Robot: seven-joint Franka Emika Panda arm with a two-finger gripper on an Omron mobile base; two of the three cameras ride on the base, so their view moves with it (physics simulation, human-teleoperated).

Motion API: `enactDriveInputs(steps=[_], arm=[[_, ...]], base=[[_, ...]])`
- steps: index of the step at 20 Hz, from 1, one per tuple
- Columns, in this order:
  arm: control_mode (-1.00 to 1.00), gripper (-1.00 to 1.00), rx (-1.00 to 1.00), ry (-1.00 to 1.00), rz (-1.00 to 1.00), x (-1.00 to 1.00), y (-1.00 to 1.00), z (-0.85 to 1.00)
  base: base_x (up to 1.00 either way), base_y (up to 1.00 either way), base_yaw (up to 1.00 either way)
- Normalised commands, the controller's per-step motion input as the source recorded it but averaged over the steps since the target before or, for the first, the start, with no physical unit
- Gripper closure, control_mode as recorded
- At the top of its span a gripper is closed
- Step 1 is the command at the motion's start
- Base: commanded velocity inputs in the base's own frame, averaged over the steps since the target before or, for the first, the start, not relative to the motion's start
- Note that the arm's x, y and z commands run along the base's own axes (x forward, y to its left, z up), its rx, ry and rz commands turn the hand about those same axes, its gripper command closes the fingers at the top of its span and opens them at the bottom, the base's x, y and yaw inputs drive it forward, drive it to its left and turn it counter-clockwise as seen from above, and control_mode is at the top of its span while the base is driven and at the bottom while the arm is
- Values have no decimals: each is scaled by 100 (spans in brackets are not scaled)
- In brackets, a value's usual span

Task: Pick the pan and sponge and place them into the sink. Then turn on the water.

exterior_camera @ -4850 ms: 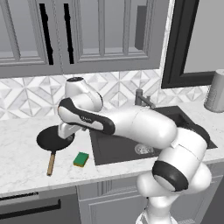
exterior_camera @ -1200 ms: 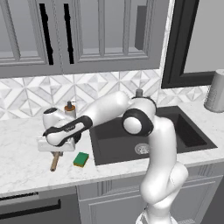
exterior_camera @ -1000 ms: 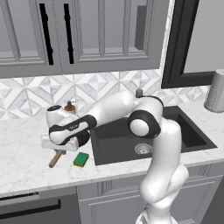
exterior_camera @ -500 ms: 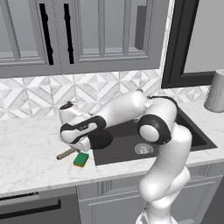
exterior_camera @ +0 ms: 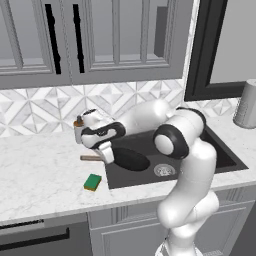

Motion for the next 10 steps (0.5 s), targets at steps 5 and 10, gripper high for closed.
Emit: enactDriveInputs(steps=[5, 10], arm=[[-100, 100, -16, 10, -33, 76, -66, 0], [-100, 100, -16, 8, -30, 66, -71, -8]], base=[[0, 0, 0], [0, 0, 0]])
